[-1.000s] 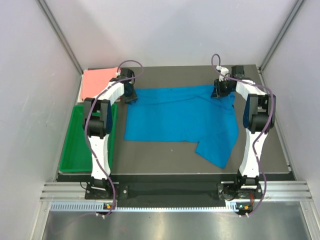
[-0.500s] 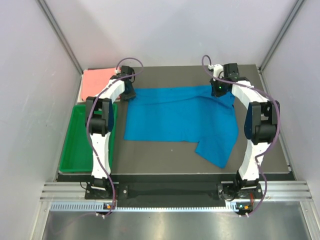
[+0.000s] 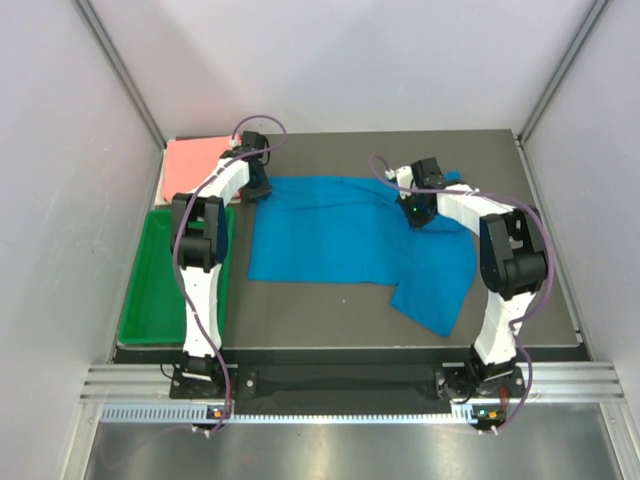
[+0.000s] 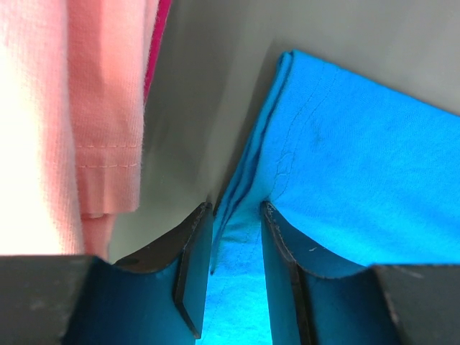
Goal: Fold and stack the t-shirts
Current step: Fold the tshirt
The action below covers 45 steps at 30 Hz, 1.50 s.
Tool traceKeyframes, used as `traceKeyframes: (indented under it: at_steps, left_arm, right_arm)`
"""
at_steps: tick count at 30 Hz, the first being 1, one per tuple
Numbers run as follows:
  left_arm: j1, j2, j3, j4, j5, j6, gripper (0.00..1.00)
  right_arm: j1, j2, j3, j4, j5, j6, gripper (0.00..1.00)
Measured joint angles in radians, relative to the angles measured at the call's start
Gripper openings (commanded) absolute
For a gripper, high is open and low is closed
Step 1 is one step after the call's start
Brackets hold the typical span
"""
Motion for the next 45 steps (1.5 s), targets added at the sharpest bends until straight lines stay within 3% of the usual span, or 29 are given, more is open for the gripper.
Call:
traceKeyframes:
  at_steps: [11, 22, 27, 32, 34, 35, 37, 42, 45]
  left_arm:
    - [0.002, 0.032, 0.06, -0.041, -0.018, 0.023, 0.38]
    - [0.003, 0.035, 0.079, -0.064, -0.064, 0.058, 0.4]
    - [0.014, 0.037, 0.093, -0.09, -0.06, 0.075, 0.42]
    - [0.019, 0.029, 0.094, -0.107, -0.05, 0.085, 0.43]
    - [0.019, 0.016, 0.093, -0.116, -0.042, 0.093, 0.43]
    - [0.018, 0.005, 0.09, -0.117, -0.033, 0.097, 0.43]
    - [0.018, -0.028, 0.076, -0.116, -0.001, 0.1, 0.43]
    - [0.013, -0.161, -0.029, -0.092, 0.143, 0.096, 0.43]
    - [-0.009, -0.232, -0.107, -0.086, 0.19, 0.1, 0.43]
  right_arm:
    - [0.014, -0.104, -0.061, 0.055, 0.179, 0.008, 0.0]
    - [0.019, -0.125, -0.062, 0.06, 0.183, 0.008, 0.0]
    - [0.029, -0.131, -0.081, 0.029, 0.071, 0.0, 0.19]
    - [0.031, -0.143, -0.123, -0.006, -0.056, -0.006, 0.45]
    - [0.021, -0.145, -0.126, -0.009, -0.078, -0.001, 0.42]
    - [0.014, -0.145, -0.126, -0.005, -0.079, 0.009, 0.33]
    - [-0.001, -0.145, -0.124, 0.016, -0.066, 0.031, 0.28]
    - [-0.034, -0.114, -0.058, 0.042, -0.026, 0.106, 0.34]
    - [-0.042, -0.103, -0.017, 0.018, 0.061, 0.244, 0.36]
